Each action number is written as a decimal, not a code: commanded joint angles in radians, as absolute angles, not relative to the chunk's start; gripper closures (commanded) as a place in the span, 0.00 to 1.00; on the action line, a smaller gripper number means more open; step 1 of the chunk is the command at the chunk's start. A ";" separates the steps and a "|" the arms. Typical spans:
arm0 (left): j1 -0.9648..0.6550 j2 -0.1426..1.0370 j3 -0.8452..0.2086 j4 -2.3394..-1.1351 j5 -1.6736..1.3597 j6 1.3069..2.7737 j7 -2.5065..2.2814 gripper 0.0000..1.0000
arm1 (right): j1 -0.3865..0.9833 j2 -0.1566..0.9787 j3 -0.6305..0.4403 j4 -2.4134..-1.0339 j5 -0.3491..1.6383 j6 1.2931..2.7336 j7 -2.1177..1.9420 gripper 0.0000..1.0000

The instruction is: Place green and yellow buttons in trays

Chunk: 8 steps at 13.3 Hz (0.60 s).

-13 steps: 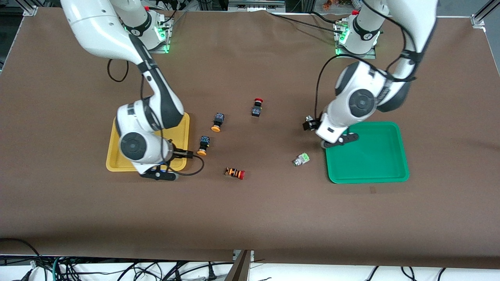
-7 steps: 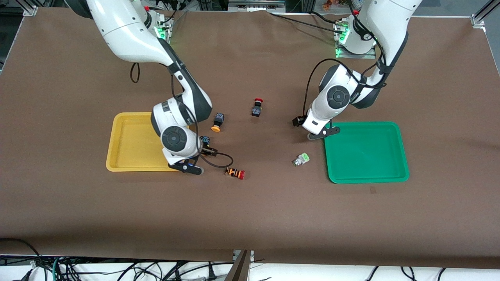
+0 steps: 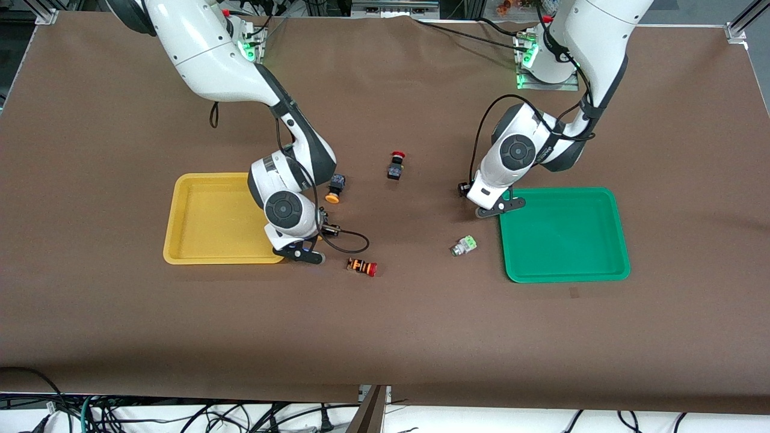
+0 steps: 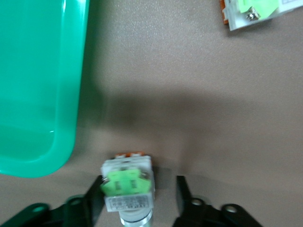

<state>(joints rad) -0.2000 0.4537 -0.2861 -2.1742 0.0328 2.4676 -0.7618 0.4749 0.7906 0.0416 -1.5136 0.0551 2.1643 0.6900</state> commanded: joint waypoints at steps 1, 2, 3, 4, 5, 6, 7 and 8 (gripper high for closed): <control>-0.201 0.433 -0.284 -2.122 0.057 2.365 -0.778 1.00 | 0.434 0.739 0.043 -1.464 0.061 2.030 0.616 1.00; -0.199 0.419 -0.282 -2.056 0.058 2.238 -0.775 1.00 | 0.416 0.729 0.040 -1.425 0.058 1.955 0.563 1.00; -0.196 0.419 -0.284 -1.957 0.075 2.082 -0.773 1.00 | 0.402 0.723 0.016 -1.411 0.052 1.891 0.493 1.00; -0.198 0.428 -0.287 -1.851 0.102 1.939 -0.773 1.00 | 0.394 0.704 -0.029 -1.414 0.051 1.841 0.397 1.00; -0.199 0.437 -0.285 -1.759 0.132 1.810 -0.753 1.00 | 0.385 0.703 -0.079 -1.426 0.054 1.812 0.277 1.00; -0.190 0.446 -0.281 -1.712 0.182 1.757 -0.689 1.00 | 0.379 0.701 -0.134 -1.452 0.058 1.809 0.182 1.00; -0.163 0.448 -0.276 -1.710 0.234 1.758 -0.610 1.00 | 0.373 0.703 -0.173 -1.480 0.058 1.816 0.110 1.00; -0.120 0.465 -0.276 -1.710 0.295 1.770 -0.530 1.00 | 0.356 0.706 -0.202 -1.511 0.060 1.833 0.045 1.00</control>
<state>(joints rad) -0.1806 0.4221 -0.2784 -1.7369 0.2116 1.7831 -0.6611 0.3697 0.7098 -0.1588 -1.4470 0.0527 1.8162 0.1587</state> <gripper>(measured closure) 0.590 0.608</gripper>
